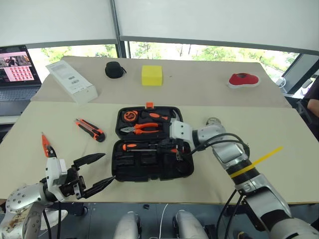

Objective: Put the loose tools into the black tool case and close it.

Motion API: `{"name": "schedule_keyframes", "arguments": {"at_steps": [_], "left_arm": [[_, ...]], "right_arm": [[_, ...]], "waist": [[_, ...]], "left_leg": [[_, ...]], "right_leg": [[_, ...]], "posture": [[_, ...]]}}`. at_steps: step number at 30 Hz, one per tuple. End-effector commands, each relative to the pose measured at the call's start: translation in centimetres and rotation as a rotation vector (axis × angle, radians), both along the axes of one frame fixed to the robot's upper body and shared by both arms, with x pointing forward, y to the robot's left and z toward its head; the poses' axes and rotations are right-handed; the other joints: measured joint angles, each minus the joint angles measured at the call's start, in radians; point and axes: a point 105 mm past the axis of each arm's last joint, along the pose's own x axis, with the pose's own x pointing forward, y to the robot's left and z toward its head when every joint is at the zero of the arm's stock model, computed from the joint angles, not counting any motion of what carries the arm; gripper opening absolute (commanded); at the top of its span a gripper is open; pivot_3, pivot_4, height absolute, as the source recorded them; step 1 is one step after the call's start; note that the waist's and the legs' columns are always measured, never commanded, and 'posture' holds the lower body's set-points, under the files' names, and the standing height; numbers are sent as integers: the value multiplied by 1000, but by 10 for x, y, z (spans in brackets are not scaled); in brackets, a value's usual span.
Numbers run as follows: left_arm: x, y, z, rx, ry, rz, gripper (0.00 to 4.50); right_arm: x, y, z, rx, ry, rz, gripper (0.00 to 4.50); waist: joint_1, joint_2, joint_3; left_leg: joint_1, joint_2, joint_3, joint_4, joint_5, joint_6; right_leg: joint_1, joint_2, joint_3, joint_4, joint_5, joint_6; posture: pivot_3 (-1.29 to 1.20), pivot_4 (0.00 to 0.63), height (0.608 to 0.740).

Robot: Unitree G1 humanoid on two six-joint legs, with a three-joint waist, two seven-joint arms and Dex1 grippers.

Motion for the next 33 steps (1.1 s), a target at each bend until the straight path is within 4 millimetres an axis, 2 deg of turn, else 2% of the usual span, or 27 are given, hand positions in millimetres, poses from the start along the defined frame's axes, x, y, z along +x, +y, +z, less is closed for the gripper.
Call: {"name": "schedule_keyframes", "arguments": {"at_steps": [1, 8, 16, 20, 26, 28, 31, 33], "left_arm": [[-1, -3, 9, 0, -41, -10, 4500], [2, -5, 10, -2, -44, -12, 4500], [2, -5, 11, 2, -43, -13, 4500], [2, -7, 11, 2, -41, -18, 4500], [3, -7, 11, 7, -41, -17, 4500], [3, -6, 10, 7, -40, -14, 4500], [2, -5, 10, 6, -36, -3, 4500], [2, 5, 8, -1, -24, 59, 4500]], "right_arm": [[-4, 3, 27, 142, -14, 41, 39], [-14, 1, -1, 65, 82, 53, 39], [-1, -10, -18, 29, 153, -64, 39], [-8, -14, -33, -53, 184, -45, 39], [-16, -9, -42, -104, 155, 7, 39], [-16, -8, -43, -103, 146, 11, 39], [-12, -6, -30, -16, 120, -3, 39], [-3, -11, 6, 167, 31, -19, 39]], "waist": [[-3, 0, 0], [-2, 0, 0], [-4, 0, 0], [-1, 0, 0], [3, 0, 0], [3, 0, 0], [3, 0, 0], [3, -1, 0]], "left_leg": [[0, 0, 0, 0, 0, 0], [0, 0, 0, 0, 0, 0], [1, 0, 0, 0, 0, 0], [1, -1, 0, 0, 0, 0], [2, -1, -1, 0, 0, 0], [2, -1, -1, 0, 0, 0], [2, -1, -1, 0, 0, 0], [2, -1, -1, 0, 0, 0]], "right_leg": [[0, 0, 0, 0, 0, 0], [0, -1, 0, 0, 0, 0], [1, -1, 0, 0, 0, 0], [2, -1, 0, -1, 0, 0], [2, -1, 0, -1, 0, 0], [3, -1, 0, -1, 0, 0], [3, -1, 0, -2, 0, 0], [3, -1, 0, -2, 0, 0]], "posture": [[0, 150, 740], [0, 150, 740], [0, 150, 740], [0, 150, 740], [0, 150, 740], [0, 150, 740], [0, 150, 740], [0, 150, 740]]}}
